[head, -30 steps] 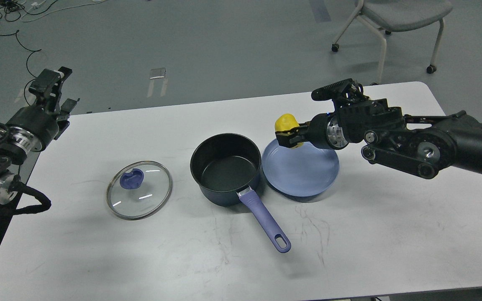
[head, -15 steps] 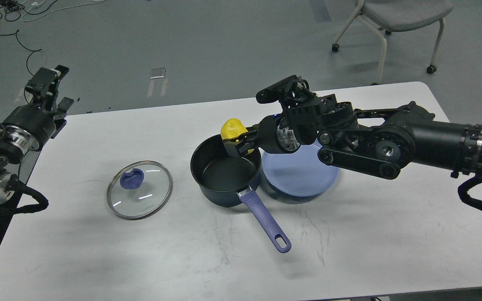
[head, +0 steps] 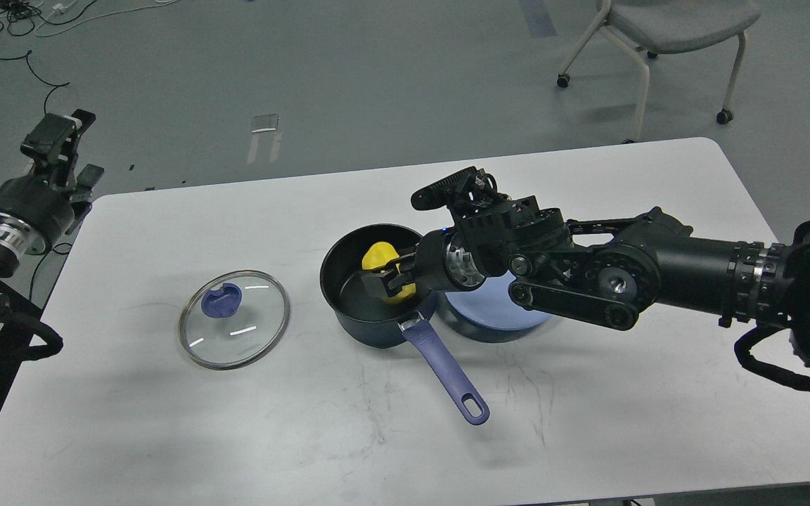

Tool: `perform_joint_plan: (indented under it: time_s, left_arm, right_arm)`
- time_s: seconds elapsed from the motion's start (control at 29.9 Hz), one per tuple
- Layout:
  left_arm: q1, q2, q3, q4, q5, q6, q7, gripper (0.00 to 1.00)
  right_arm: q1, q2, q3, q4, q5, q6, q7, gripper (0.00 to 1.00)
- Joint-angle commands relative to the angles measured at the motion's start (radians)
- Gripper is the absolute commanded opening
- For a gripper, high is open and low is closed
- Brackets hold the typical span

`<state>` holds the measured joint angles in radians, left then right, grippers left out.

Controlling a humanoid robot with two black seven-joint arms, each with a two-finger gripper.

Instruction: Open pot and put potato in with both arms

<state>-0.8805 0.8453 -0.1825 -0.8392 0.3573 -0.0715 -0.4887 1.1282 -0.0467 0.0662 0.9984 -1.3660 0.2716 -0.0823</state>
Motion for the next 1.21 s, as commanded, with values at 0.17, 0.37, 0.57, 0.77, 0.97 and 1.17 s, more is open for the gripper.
perform_joint_plan:
  time_s: [0.17,0.37,0.57,0.77,0.97,1.17]
  left_arm:
    - [0.0,0.014,-0.002,0.0,0.0,-0.004,0.0,0.99]
    - [-0.02,0.006,-0.006,0.002,-0.014,-0.004,0.0,0.99]
    - [-0.095,-0.044,-0.031,0.002,-0.017,-0.08,0.0,0.99]
    - [-0.114,-0.155,-0.158,-0.001,-0.027,-0.203,0.0,0.99]
    - [-0.109,-0.259,-0.175,-0.008,-0.079,-0.28,0.018,0.99]
    - [-0.086,-0.34,-0.175,-0.005,-0.097,-0.28,0.059,0.99]
  right_arm:
    - [0.019,0.021,0.062,0.0,0.065,-0.011,0.001,1.0]
    - [-0.008,-0.045,0.292,0.0,0.117,-0.026,0.01,1.0]
    - [-0.083,-0.122,0.528,0.0,0.482,-0.022,0.012,1.0]
    - [-0.227,-0.192,0.775,0.009,0.599,-0.014,0.012,1.0]
    - [-0.425,-0.199,0.969,0.055,0.693,0.145,0.01,1.0]
    - [-0.507,-0.19,1.078,0.069,0.723,0.144,-0.005,1.0]
